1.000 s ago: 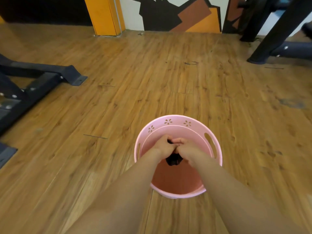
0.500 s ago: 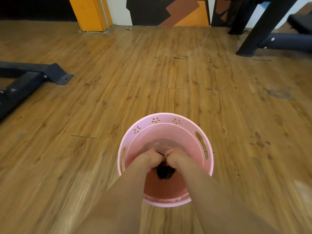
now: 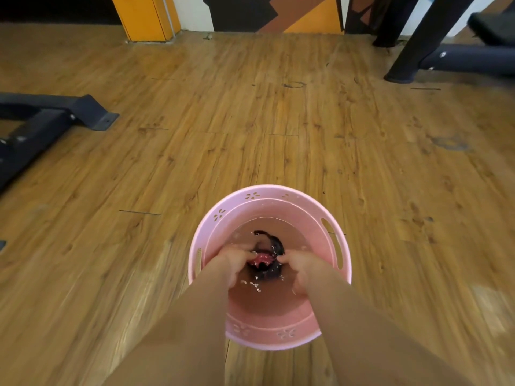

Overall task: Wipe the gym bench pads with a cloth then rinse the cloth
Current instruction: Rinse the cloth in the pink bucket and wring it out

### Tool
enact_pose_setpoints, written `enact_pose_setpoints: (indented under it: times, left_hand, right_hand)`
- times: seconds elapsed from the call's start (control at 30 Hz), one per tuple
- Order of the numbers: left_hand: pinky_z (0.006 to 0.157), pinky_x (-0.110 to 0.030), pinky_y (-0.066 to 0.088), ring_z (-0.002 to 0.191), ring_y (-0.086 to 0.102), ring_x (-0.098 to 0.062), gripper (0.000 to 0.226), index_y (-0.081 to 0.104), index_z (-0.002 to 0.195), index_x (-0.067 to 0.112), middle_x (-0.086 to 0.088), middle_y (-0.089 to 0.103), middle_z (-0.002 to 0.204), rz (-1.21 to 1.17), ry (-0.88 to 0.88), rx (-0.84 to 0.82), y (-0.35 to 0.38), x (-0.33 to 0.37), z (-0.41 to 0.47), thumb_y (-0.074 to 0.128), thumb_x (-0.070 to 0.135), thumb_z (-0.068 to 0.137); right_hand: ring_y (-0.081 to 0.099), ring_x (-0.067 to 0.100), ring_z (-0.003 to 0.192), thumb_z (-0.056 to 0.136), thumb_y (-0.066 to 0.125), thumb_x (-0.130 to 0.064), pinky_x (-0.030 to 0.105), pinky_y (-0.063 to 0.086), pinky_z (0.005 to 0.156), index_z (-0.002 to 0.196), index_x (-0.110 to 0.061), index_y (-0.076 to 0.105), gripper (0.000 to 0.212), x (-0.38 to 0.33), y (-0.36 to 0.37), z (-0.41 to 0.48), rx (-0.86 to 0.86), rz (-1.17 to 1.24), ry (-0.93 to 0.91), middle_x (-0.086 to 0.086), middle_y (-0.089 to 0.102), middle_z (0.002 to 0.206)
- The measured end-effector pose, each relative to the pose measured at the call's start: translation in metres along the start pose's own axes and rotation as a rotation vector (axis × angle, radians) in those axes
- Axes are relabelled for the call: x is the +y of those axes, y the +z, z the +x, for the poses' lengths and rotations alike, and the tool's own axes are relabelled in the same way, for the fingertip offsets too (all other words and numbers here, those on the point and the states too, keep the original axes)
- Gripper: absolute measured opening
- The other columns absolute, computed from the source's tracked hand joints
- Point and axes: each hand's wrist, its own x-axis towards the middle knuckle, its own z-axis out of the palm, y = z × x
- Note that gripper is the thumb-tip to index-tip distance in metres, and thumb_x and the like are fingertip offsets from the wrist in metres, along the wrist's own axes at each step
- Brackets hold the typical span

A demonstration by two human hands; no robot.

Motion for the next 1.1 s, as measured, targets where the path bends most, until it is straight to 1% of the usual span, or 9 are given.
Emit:
enact_pose_setpoints:
  times: [0.1,0.23,0.37,0.67,0.83,0.9,0.97,1.03,1.1]
  left_hand:
    - [0.094,-0.030,0.045,0.100,0.056,-0.025,0.027,0.066,0.114,0.006,-0.011,0.064,0.108,-0.062,0.084,0.055,0.002,-0.003,-0.002,0.059,-0.004,0.090]
    - [0.076,-0.024,0.037,0.089,0.053,-0.021,0.004,0.058,0.093,0.011,-0.006,0.061,0.092,0.140,0.272,0.119,0.011,-0.003,-0.009,0.059,0.008,0.094]
    - [0.072,-0.028,0.033,0.082,0.052,-0.020,0.010,0.046,0.092,0.017,-0.005,0.060,0.087,0.461,0.457,0.207,0.016,-0.009,-0.020,0.048,0.022,0.100]
    - [0.057,-0.029,0.033,0.067,0.051,-0.016,0.023,0.038,0.088,0.018,-0.003,0.057,0.074,0.451,0.531,0.329,0.016,-0.009,-0.026,0.043,0.037,0.100]
    - [0.066,-0.033,0.032,0.068,0.047,-0.017,0.033,0.035,0.079,0.020,0.002,0.051,0.072,0.482,0.469,0.281,0.017,-0.015,-0.022,0.057,0.041,0.094]
    - [0.077,-0.033,0.039,0.086,0.056,-0.022,0.026,0.046,0.090,0.018,-0.001,0.058,0.088,0.432,0.428,0.225,0.018,-0.017,-0.015,0.059,0.040,0.093]
    - [0.094,-0.034,0.041,0.106,0.057,-0.024,0.027,0.052,0.110,0.019,-0.003,0.061,0.111,0.384,0.397,0.168,0.018,-0.018,-0.011,0.059,0.040,0.093]
    - [0.105,-0.037,0.038,0.117,0.053,-0.024,0.036,0.052,0.123,0.021,-0.004,0.059,0.124,0.364,0.373,0.150,0.019,-0.019,-0.009,0.057,0.042,0.094]
    - [0.108,-0.039,0.035,0.122,0.051,-0.027,0.043,0.050,0.129,0.019,-0.006,0.057,0.130,0.373,0.319,0.137,0.018,-0.019,-0.007,0.052,0.046,0.096]
  right_hand:
    - [0.058,0.034,0.105,0.089,0.062,-0.004,0.049,0.049,0.092,0.118,-0.008,0.056,0.030,0.007,0.000,-0.001,0.017,0.092,-0.067,0.018,0.063,0.108]
    - [0.055,0.021,0.069,0.082,0.070,-0.003,0.032,0.047,0.066,0.099,-0.010,0.048,0.029,0.015,-0.006,-0.007,0.140,0.069,-0.352,0.006,0.056,0.079]
    - [0.061,0.020,0.084,0.085,0.069,-0.007,0.029,0.047,0.076,0.099,-0.008,0.060,0.017,0.019,-0.006,-0.011,0.125,0.003,-0.459,0.004,0.066,0.091]
    - [0.064,0.017,0.089,0.093,0.062,-0.026,0.034,0.049,0.088,0.101,-0.015,0.064,0.014,0.022,0.002,-0.009,0.099,0.082,-0.478,0.001,0.069,0.094]
    - [0.064,0.021,0.097,0.086,0.070,-0.029,0.033,0.051,0.084,0.120,-0.014,0.058,0.039,0.026,0.003,-0.007,0.089,0.053,-0.443,0.001,0.068,0.107]
    - [0.057,0.019,0.109,0.086,0.071,-0.027,0.034,0.046,0.094,0.137,-0.026,0.041,0.059,0.026,0.002,-0.008,0.052,0.049,-0.437,-0.004,0.059,0.120]
    - [0.055,0.018,0.107,0.089,0.067,-0.027,0.030,0.045,0.089,0.145,-0.043,0.020,0.075,0.026,0.002,-0.007,-0.002,-0.003,-0.413,-0.007,0.053,0.122]
    - [0.061,0.019,0.096,0.092,0.062,-0.031,0.031,0.051,0.083,0.137,-0.050,0.025,0.061,0.026,0.005,-0.008,-0.040,-0.024,-0.385,-0.003,0.060,0.113]
    - [0.065,0.025,0.092,0.090,0.062,-0.042,0.040,0.054,0.085,0.128,-0.034,0.049,0.040,0.027,0.009,-0.006,-0.031,0.005,-0.363,0.003,0.067,0.105]
